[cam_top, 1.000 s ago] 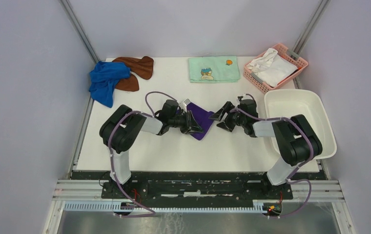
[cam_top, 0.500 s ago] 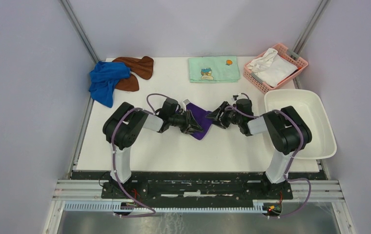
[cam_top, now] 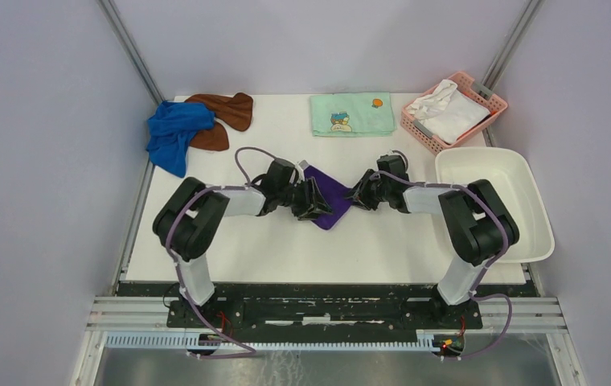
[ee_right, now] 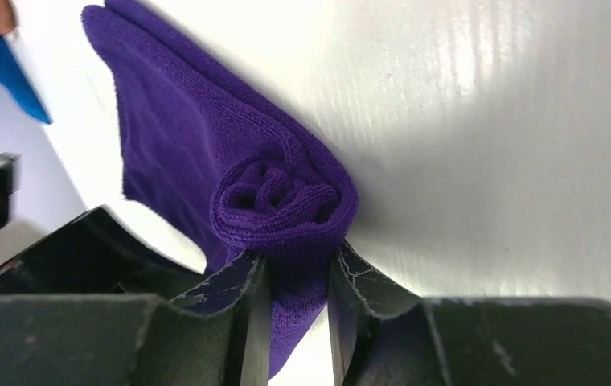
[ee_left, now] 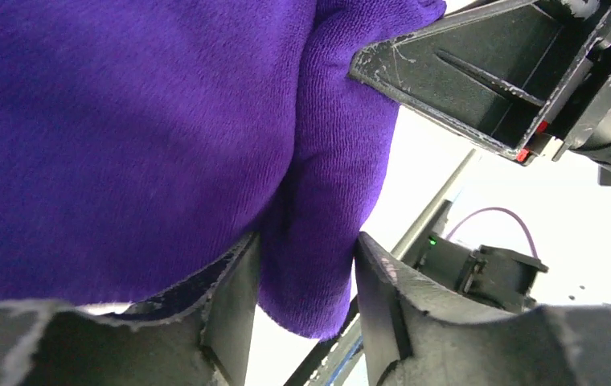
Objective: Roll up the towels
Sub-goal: Roll the towel at the center of the board.
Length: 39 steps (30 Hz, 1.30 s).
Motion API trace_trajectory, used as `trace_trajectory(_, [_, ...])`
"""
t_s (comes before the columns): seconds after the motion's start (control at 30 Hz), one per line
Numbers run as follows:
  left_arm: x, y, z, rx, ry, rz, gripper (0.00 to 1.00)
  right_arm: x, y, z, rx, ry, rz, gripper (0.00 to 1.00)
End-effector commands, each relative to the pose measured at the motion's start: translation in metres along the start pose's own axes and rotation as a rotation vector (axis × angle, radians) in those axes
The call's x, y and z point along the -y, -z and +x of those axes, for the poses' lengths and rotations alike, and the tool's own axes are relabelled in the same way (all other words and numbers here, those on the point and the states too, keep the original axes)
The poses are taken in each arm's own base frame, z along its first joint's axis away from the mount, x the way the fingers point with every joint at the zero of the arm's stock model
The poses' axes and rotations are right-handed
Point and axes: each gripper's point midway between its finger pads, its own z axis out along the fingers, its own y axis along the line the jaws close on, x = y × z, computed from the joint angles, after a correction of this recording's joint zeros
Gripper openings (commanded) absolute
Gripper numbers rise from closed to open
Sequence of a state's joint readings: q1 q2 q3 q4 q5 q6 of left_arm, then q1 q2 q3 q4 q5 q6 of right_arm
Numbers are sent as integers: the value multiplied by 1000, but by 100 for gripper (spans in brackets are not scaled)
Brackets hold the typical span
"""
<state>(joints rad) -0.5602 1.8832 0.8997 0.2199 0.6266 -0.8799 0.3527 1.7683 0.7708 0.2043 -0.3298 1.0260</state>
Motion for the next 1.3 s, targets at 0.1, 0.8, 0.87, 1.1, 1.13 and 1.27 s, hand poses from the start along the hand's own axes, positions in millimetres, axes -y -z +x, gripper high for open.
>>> trace_trajectory(0.1, [6, 38, -8, 228, -332, -333, 72, 50, 25, 12, -10, 49, 365, 31])
trace_trajectory(0.8, [66, -11, 18, 443, -1323, -909, 79, 40, 25, 19, -55, 33, 369, 32])
trace_trajectory(0.87, [59, -15, 17, 427, -1342, -933, 78, 40, 25, 20, -60, 32, 370, 32])
trace_trajectory(1.1, [22, -30, 23, 321, -1380, -1024, 68, 38, 25, 22, -72, 28, 356, 32])
trace_trajectory(1.13, [17, -32, 24, 305, -1378, -1032, 67, 37, 26, 21, -70, 29, 351, 32])
trace_trajectory(1.27, [-3, -33, 21, 243, -1334, -1042, 53, 24, 29, 17, -57, 45, 306, 32])
